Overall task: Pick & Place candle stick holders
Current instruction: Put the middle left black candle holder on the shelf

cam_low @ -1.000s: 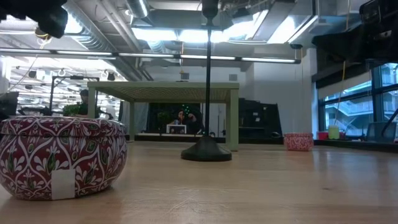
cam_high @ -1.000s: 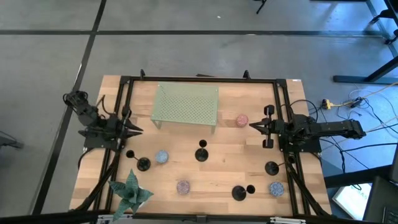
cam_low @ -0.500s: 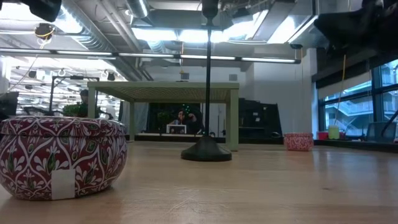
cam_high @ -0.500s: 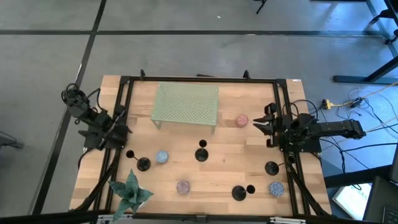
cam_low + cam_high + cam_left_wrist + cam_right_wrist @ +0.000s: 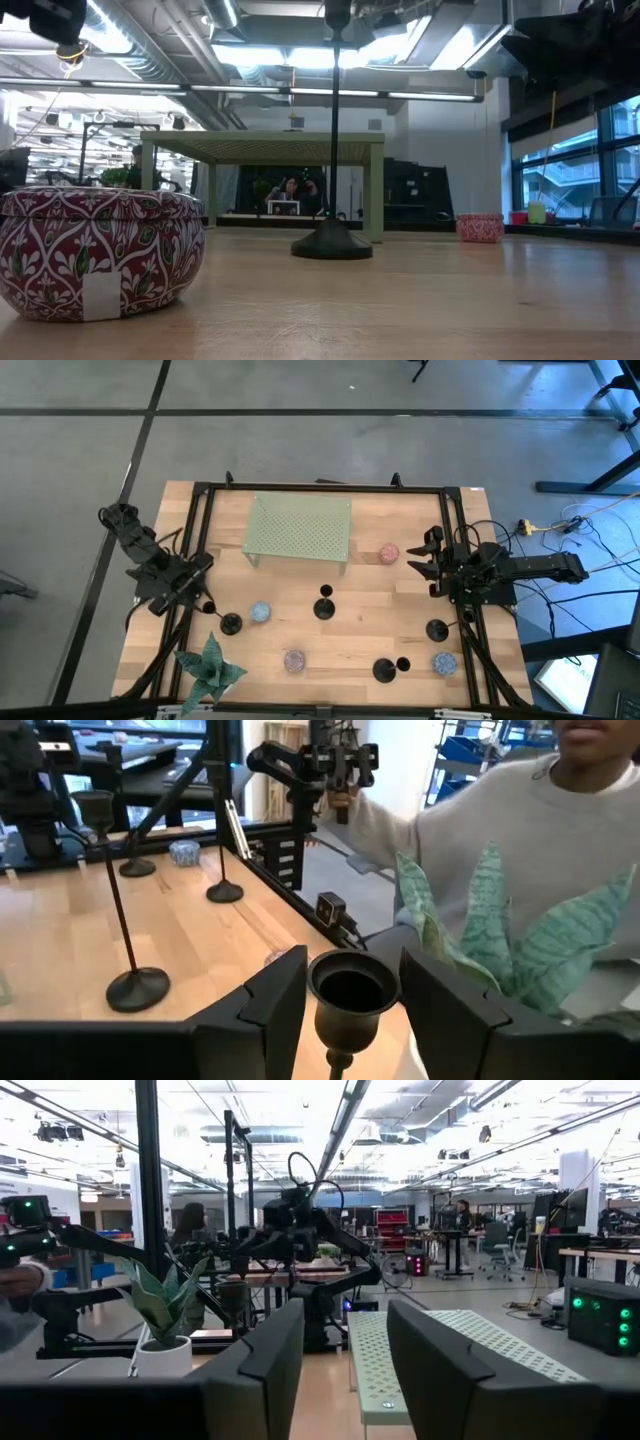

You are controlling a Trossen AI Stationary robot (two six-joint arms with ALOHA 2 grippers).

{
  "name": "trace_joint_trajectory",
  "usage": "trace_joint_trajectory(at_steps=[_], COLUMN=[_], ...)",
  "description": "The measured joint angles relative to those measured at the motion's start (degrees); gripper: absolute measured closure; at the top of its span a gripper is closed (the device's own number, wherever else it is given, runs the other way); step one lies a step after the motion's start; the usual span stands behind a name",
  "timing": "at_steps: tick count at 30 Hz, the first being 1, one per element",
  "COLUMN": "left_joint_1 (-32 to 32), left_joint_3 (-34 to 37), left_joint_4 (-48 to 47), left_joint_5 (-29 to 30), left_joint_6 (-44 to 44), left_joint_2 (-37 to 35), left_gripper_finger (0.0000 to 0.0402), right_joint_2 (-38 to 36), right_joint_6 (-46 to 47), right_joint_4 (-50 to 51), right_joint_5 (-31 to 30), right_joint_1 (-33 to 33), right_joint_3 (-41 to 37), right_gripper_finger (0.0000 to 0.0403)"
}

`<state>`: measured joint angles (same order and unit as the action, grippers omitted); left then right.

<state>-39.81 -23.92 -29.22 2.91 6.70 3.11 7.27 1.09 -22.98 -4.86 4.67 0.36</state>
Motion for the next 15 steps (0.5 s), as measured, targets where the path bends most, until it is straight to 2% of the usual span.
trace_joint_trajectory(at_steps=[10,15], left_joint_1=[0.0,0.0], left_joint_3=[0.7,0.7], left_joint_4=[0.8,0.5], left_joint_5=[1.7,2.0], left_joint_6=[0.6,2.2], left_joint_2=[0.6,0.6], left_gripper_finger=[0.0241,0.0222], right_joint_2=[0.0,0.0], right_joint_6=[0.0,0.0], right_joint_4=[-0.2,-0.2], right_joint_5=[0.0,0.0], right_joint_1=[0.0,0.0], right_joint_3=[0.0,0.0], right_gripper_finger=[0.0251,0.0251])
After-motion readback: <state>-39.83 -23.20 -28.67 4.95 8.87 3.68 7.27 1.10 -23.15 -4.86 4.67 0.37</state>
